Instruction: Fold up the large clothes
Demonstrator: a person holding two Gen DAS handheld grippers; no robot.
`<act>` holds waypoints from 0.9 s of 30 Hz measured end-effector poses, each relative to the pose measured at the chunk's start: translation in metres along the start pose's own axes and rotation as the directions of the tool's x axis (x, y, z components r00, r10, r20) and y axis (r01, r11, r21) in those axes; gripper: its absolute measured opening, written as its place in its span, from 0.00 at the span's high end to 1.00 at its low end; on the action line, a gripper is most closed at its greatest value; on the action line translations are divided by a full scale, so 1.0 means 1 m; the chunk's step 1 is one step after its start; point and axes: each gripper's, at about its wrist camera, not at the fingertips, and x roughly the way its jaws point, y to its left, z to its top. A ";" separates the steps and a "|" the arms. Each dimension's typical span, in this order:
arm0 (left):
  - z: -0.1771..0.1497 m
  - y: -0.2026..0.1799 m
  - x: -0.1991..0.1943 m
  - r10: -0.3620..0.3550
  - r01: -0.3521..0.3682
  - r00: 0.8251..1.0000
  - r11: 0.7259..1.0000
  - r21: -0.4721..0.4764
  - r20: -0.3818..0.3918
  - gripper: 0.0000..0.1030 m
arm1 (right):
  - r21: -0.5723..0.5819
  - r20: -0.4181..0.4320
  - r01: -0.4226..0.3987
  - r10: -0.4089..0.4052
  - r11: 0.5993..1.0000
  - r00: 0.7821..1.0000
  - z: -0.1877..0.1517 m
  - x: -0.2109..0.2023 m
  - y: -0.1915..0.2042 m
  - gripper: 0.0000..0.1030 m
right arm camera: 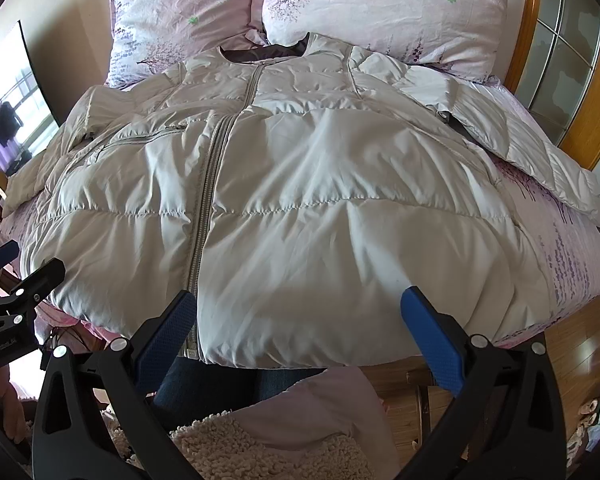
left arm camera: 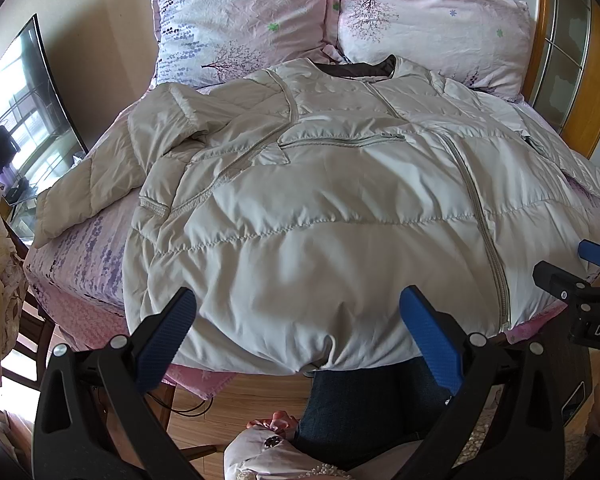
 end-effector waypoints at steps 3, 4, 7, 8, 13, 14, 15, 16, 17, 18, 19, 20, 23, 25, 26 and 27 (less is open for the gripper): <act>0.002 0.002 0.003 0.001 -0.001 1.000 1.000 -0.007 -0.003 0.02 | 0.003 0.003 -0.007 0.007 1.000 1.000 0.001 0.000 -0.001 0.01; 0.003 0.003 0.004 0.000 0.000 1.000 1.000 -0.012 -0.006 0.02 | 0.006 0.006 -0.011 0.011 1.000 1.000 0.002 0.000 -0.002 0.01; 0.007 0.005 0.007 -0.004 0.004 1.000 1.000 -0.023 -0.013 0.02 | 0.017 0.023 -0.018 0.018 1.000 1.000 0.005 -0.001 -0.004 0.01; 0.008 0.006 0.008 -0.006 0.006 1.000 1.000 -0.028 -0.017 0.02 | 0.023 0.029 -0.023 0.022 0.999 0.999 0.007 -0.001 -0.006 0.01; 0.017 0.012 0.015 -0.058 0.057 0.998 0.998 -0.042 -0.031 0.02 | 0.085 0.110 -0.086 0.077 0.993 0.991 0.021 -0.002 -0.029 0.01; 0.019 0.014 0.014 -0.070 0.069 0.997 0.997 -0.045 -0.027 0.02 | 0.108 0.135 -0.101 0.086 0.989 0.987 0.023 -0.002 -0.037 0.01; 0.022 0.016 0.014 -0.080 0.079 0.997 0.996 -0.047 -0.019 0.02 | 0.141 0.164 -0.122 0.098 0.982 0.982 0.027 -0.002 -0.048 0.01; 0.027 0.017 0.015 -0.082 0.082 0.997 0.996 -0.047 -0.012 0.02 | 0.168 0.182 -0.133 0.101 0.977 0.978 0.031 -0.002 -0.059 0.01; 0.030 0.018 0.016 -0.080 0.079 0.997 0.996 -0.045 -0.007 0.02 | 0.191 0.194 -0.135 0.097 0.972 0.976 0.035 -0.002 -0.068 0.01; 0.035 0.020 0.017 -0.073 0.073 0.997 0.996 -0.041 -0.001 0.02 | 0.234 0.208 -0.127 0.078 0.964 0.975 0.040 -0.002 -0.083 0.01; 0.040 0.022 0.020 -0.070 0.070 0.998 0.997 -0.042 -0.002 0.02 | 0.266 0.222 -0.119 0.060 0.956 0.973 0.043 -0.002 -0.094 0.01; 0.044 0.024 0.022 -0.073 0.073 0.997 0.996 -0.045 -0.004 0.02 | 0.305 0.236 -0.118 0.045 0.945 0.971 0.045 -0.002 -0.108 0.01; 0.061 0.033 0.032 -0.099 0.098 0.995 0.993 -0.067 -0.025 0.02 | 0.470 0.273 -0.154 0.022 0.869 0.962 0.053 0.001 -0.162 0.02; 0.076 0.039 0.043 -0.116 0.111 0.992 0.990 -0.090 -0.048 0.02 | 0.582 0.293 -0.193 0.018 0.790 0.956 0.054 0.005 -0.201 0.13; 0.083 0.041 0.049 -0.113 0.107 0.992 0.989 -0.099 -0.058 0.02 | 0.623 0.297 -0.210 0.022 0.754 0.955 0.053 0.008 -0.217 0.15; 0.088 0.043 0.053 -0.111 0.104 0.992 0.989 -0.104 -0.064 0.02 | 0.675 0.300 -0.233 0.028 0.700 0.954 0.052 0.012 -0.239 0.20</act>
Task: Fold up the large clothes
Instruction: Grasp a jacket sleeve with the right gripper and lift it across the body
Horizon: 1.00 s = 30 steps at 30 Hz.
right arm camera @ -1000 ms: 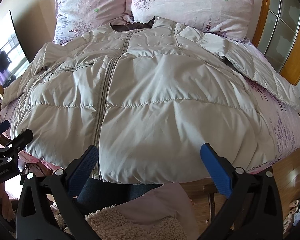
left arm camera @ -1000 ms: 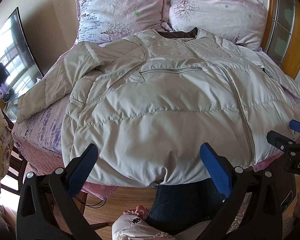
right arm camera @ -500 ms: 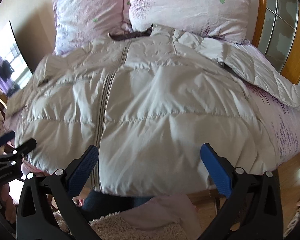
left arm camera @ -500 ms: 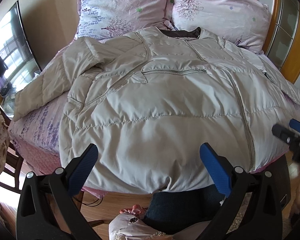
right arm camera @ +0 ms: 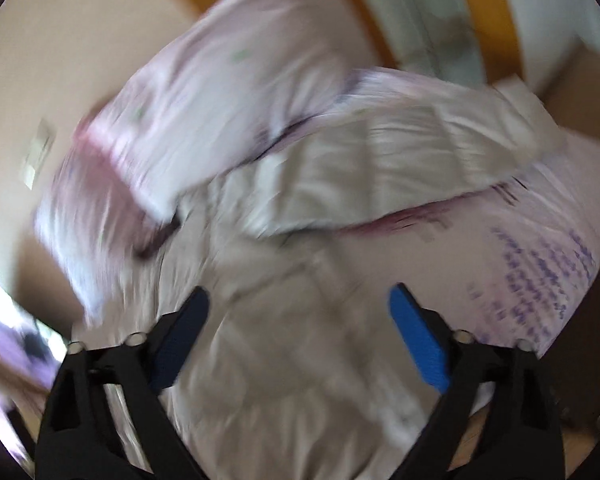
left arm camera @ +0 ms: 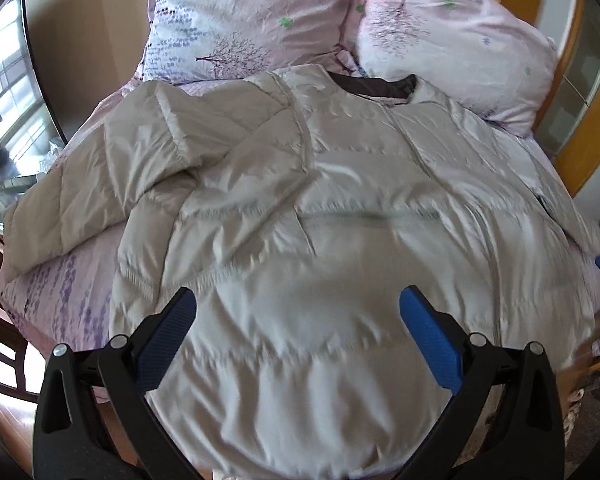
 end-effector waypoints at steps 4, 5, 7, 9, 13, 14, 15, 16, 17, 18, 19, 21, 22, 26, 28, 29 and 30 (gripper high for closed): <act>0.027 0.003 0.011 -0.079 0.080 0.997 0.997 -0.004 0.018 0.02 | 0.265 -0.006 0.012 -0.010 0.964 1.000 0.034 0.018 -0.060 0.31; 0.032 0.003 0.012 -0.109 0.109 0.994 0.994 -0.002 0.024 0.02 | 0.320 -0.011 0.012 -0.009 0.947 1.000 0.039 0.023 -0.073 0.33; 0.046 0.000 0.020 -0.163 0.162 0.986 0.987 0.018 0.031 0.02 | 0.428 -0.013 0.032 -0.029 0.903 0.999 0.048 0.031 -0.102 0.36; 0.058 -0.006 0.027 -0.167 0.165 0.985 0.985 0.045 0.044 0.02 | 0.498 -0.009 0.050 -0.052 0.866 0.999 0.054 0.037 -0.123 0.40; 0.075 -0.016 0.036 -0.195 0.188 0.977 0.978 0.090 0.083 0.02 | 0.541 0.020 0.077 -0.104 0.838 0.994 0.065 0.043 -0.138 0.52; 0.079 -0.018 0.040 -0.202 0.195 0.976 0.977 0.090 0.080 0.02 | 0.543 0.035 0.087 -0.126 0.835 0.991 0.070 0.042 -0.140 0.55; 0.085 -0.020 0.045 -0.213 0.207 0.975 0.975 0.082 0.070 0.02 | 0.540 0.042 0.095 -0.140 0.836 0.989 0.073 0.042 -0.141 0.58; 0.090 -0.021 0.049 -0.226 0.221 0.972 0.972 0.075 0.063 0.02 | 0.534 0.047 0.111 -0.160 0.838 0.986 0.077 0.042 -0.141 0.59; 0.094 -0.021 0.054 -0.237 0.233 0.969 0.970 0.067 0.062 0.02 | 0.527 0.049 0.129 -0.181 0.840 0.982 0.080 0.042 -0.142 0.61; 0.097 -0.022 0.058 -0.247 0.243 0.967 0.968 0.061 0.069 0.02 | 0.520 0.046 0.152 -0.205 0.840 0.978 0.084 0.044 -0.142 0.64; 0.099 -0.022 0.060 -0.252 0.248 0.964 0.967 0.057 0.082 0.02 | 0.512 0.041 0.172 -0.224 0.841 0.974 0.085 0.045 -0.141 0.66; 0.103 -0.024 0.064 -0.247 0.241 0.963 0.968 0.063 0.106 0.02 | 0.484 0.035 0.211 -0.260 0.849 0.965 0.087 0.047 -0.138 0.74; 0.104 -0.025 0.066 -0.248 0.242 0.962 0.968 0.066 0.113 0.02 | 0.467 0.040 0.226 -0.275 0.855 0.961 0.088 0.046 -0.136 0.78; 0.107 -0.021 0.076 -0.325 0.323 0.944 0.945 0.043 0.054 0.02 | 0.360 0.086 0.294 -0.345 0.885 0.934 0.097 0.048 -0.111 0.90; 0.108 -0.018 0.081 -0.368 0.367 0.929 0.930 0.015 0.031 0.02 | 0.285 0.123 0.333 -0.379 0.899 0.917 0.103 0.046 -0.091 0.93; 0.108 -0.016 0.081 -0.381 0.381 0.924 0.925 0.002 0.034 0.02 | 0.246 0.146 0.346 -0.387 0.906 0.910 0.106 0.045 -0.080 0.93; 0.110 -0.014 0.081 -0.401 0.402 0.915 0.916 -0.019 0.048 0.02 | 0.189 0.180 0.355 -0.388 0.916 0.904 0.109 0.044 -0.063 0.93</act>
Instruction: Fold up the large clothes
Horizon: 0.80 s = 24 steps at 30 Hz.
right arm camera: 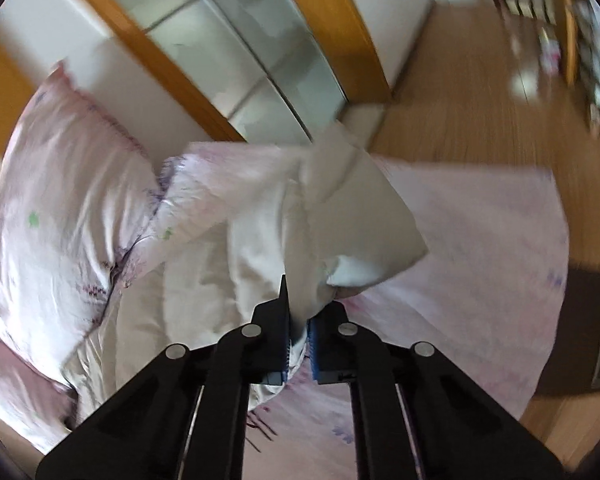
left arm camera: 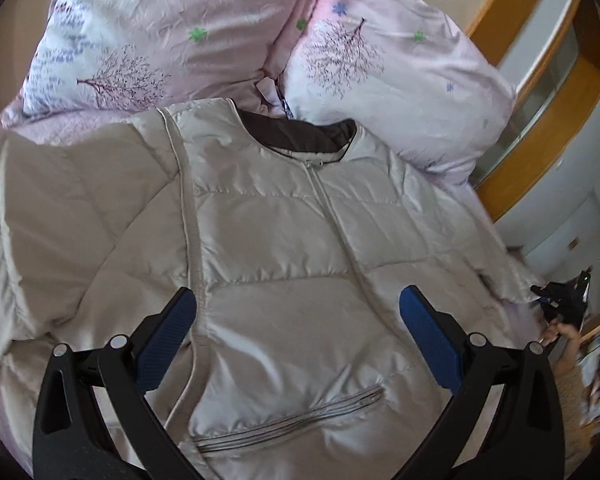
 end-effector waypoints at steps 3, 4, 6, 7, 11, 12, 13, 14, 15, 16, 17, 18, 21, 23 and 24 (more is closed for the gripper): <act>0.004 0.003 -0.004 -0.057 0.058 0.998 0.997 -0.041 0.041 0.02 | -0.167 0.074 -0.047 0.060 0.985 0.995 -0.002 -0.022 0.051 0.93; 0.006 0.002 -0.005 -0.066 0.068 0.997 0.997 -0.043 0.048 0.02 | -0.218 0.086 -0.064 0.084 0.974 0.993 -0.005 -0.029 0.067 0.93; 0.010 -0.002 -0.007 -0.083 0.085 0.995 0.996 -0.036 0.060 0.02 | -0.331 0.095 -0.126 0.165 0.935 0.982 -0.018 -0.045 0.108 0.93; 0.011 -0.004 -0.008 -0.096 0.099 0.993 0.994 -0.038 0.067 0.02 | -0.371 0.089 -0.163 0.209 0.914 0.974 -0.025 -0.052 0.124 0.93; 0.019 -0.008 -0.004 -0.202 0.206 0.978 0.973 -0.106 0.046 0.02 | -0.524 -0.023 -0.328 0.372 0.786 0.928 -0.070 -0.075 0.190 0.93; 0.020 -0.008 0.000 -0.236 0.238 0.971 0.961 -0.141 0.032 0.02 | -0.560 -0.085 -0.376 0.400 0.738 0.912 -0.089 -0.076 0.208 0.93; 0.020 -0.009 0.004 -0.262 0.261 0.965 0.950 -0.170 0.021 0.03 | -0.577 -0.134 -0.412 0.415 0.705 0.900 -0.102 -0.075 0.220 0.93; 0.021 -0.009 0.008 -0.284 0.281 0.959 0.940 -0.191 0.012 0.03 | -0.588 -0.188 -0.447 0.424 0.674 0.886 -0.116 -0.072 0.232 0.93; 0.021 -0.010 0.013 -0.310 0.303 0.951 0.929 -0.213 0.003 0.05 | -0.599 -0.261 -0.487 0.420 0.636 0.869 -0.135 -0.067 0.244 0.93; 0.021 -0.011 0.018 -0.325 0.315 0.946 0.921 -0.230 -0.006 0.07 | -0.605 -0.315 -0.511 0.407 0.610 0.858 -0.150 -0.062 0.252 0.94; 0.021 -0.011 0.022 -0.342 0.327 0.940 0.912 -0.249 -0.016 0.10 | -0.618 -0.378 -0.533 0.376 0.578 0.846 -0.171 -0.053 0.261 0.94; 0.021 -0.010 0.029 -0.361 0.340 0.932 0.898 -0.278 -0.028 0.12 | -0.631 -0.410 -0.539 0.350 0.558 0.842 -0.184 -0.048 0.267 0.94; 0.020 -0.006 0.046 -0.392 0.347 0.918 0.867 -0.357 -0.060 0.19 | -0.667 -0.481 -0.553 0.279 0.499 0.832 -0.223 -0.037 0.275 0.94; 0.019 -0.005 0.055 -0.392 0.335 0.917 0.858 -0.389 -0.075 0.23 | -0.676 -0.503 -0.561 0.257 0.478 0.825 -0.238 -0.037 0.277 0.94; 0.020 -0.005 0.058 -0.392 0.331 0.917 0.855 -0.399 -0.079 0.23 | -0.685 -0.503 -0.559 0.251 0.467 0.827 -0.243 -0.037 0.275 0.94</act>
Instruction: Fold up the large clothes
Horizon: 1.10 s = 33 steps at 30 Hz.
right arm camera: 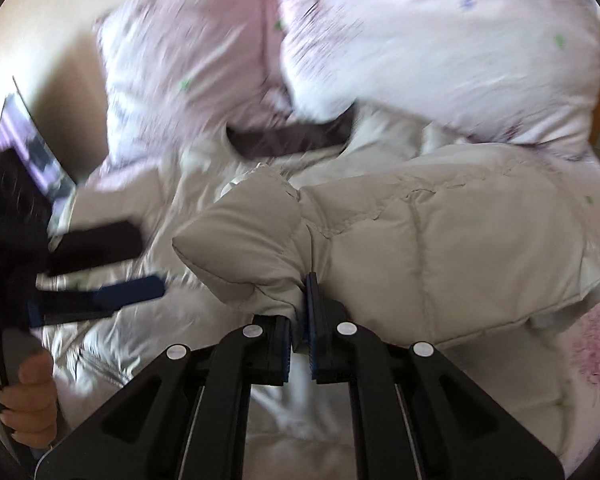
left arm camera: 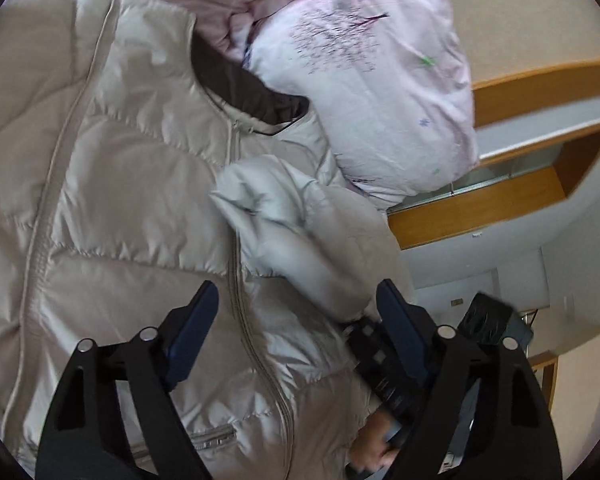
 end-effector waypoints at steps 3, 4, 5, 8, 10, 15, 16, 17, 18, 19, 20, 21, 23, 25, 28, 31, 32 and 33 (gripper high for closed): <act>0.004 0.000 0.009 -0.005 0.004 1.000 1.000 -0.024 -0.012 0.29 | -0.047 0.007 0.038 -0.038 0.998 0.999 0.000 -0.001 0.014 0.93; 0.005 -0.001 0.011 -0.004 0.004 1.000 1.000 -0.030 -0.014 0.31 | -0.060 0.008 0.052 -0.051 0.997 0.999 -0.002 -0.003 0.014 0.92; 0.007 -0.001 0.014 -0.002 0.001 1.000 0.999 -0.036 -0.015 0.34 | -0.079 0.006 0.065 -0.064 0.995 0.998 -0.003 -0.003 0.016 0.91; 0.015 0.001 0.023 0.030 -0.031 0.999 0.998 -0.055 -0.018 0.51 | -0.144 0.006 0.103 -0.103 0.984 0.995 0.000 0.002 0.030 0.85; 0.018 0.004 0.029 0.052 -0.053 0.998 0.996 -0.066 -0.026 0.67 | -0.173 -0.002 0.120 -0.122 0.978 0.992 0.000 0.005 0.039 0.66; 0.021 0.010 0.024 0.111 -0.112 0.994 0.992 -0.053 -0.012 0.85 | -0.174 0.019 0.062 -0.060 0.983 0.998 -0.005 -0.009 0.042 0.24; 0.023 0.010 0.019 0.120 -0.120 0.993 0.992 -0.042 -0.001 0.86 | -0.174 0.034 0.038 -0.033 0.984 0.999 -0.005 -0.018 0.041 0.24; 0.024 0.009 0.013 0.130 -0.130 0.991 0.991 -0.033 0.013 0.86 | -0.169 0.045 0.026 -0.018 0.985 0.999 -0.005 -0.023 0.040 0.24; 0.027 0.011 0.003 0.140 -0.140 0.990 0.990 -0.023 0.032 0.86 | -0.151 0.067 0.010 0.000 0.989 0.998 -0.003 -0.032 0.037 0.24; 0.029 0.012 -0.006 0.150 -0.150 0.987 0.989 -0.015 0.049 0.86 | -0.133 0.082 0.001 0.010 0.991 0.997 -0.001 -0.037 0.033 0.25; 0.032 0.014 -0.015 0.165 -0.165 0.984 0.986 -0.007 0.068 0.86 | -0.109 0.097 -0.008 0.019 0.994 0.995 0.001 -0.042 0.028 0.28; 0.034 0.017 -0.027 0.188 -0.189 0.978 0.982 -0.002 0.093 0.86 | -0.072 0.116 -0.022 0.030 0.997 0.993 0.005 -0.048 0.020 0.32; 0.037 0.026 -0.042 0.224 -0.226 0.967 0.974 0.001 0.119 0.85 | -0.009 0.126 -0.041 0.042 0.999 0.991 0.013 -0.050 0.008 0.41; 0.039 0.038 -0.049 0.277 -0.277 0.953 0.961 -0.011 0.121 0.84 | 0.062 0.099 -0.068 0.062 0.996 0.993 0.022 -0.041 -0.003 0.58; 0.037 0.053 -0.057 0.346 -0.347 0.929 0.938 -0.018 0.130 0.71 | 0.125 0.010 -0.124 0.124 0.984 0.992 0.029 -0.014 -0.001 0.72; 0.031 0.058 -0.073 0.334 -0.334 0.931 0.942 -0.027 0.145 0.59 | 0.117 -0.060 -0.139 0.147 0.983 0.987 0.030 0.012 0.016 0.79; 0.027 0.056 -0.081 0.324 -0.326 0.933 0.945 -0.014 0.156 0.55 | 0.110 -0.080 -0.147 0.156 0.983 0.984 0.030 0.020 0.023 0.79; 0.020 0.054 -0.094 0.317 -0.323 0.930 0.946 0.002 0.184 0.51 | 0.103 -0.104 -0.158 0.168 0.982 0.980 0.030 0.029 0.032 0.80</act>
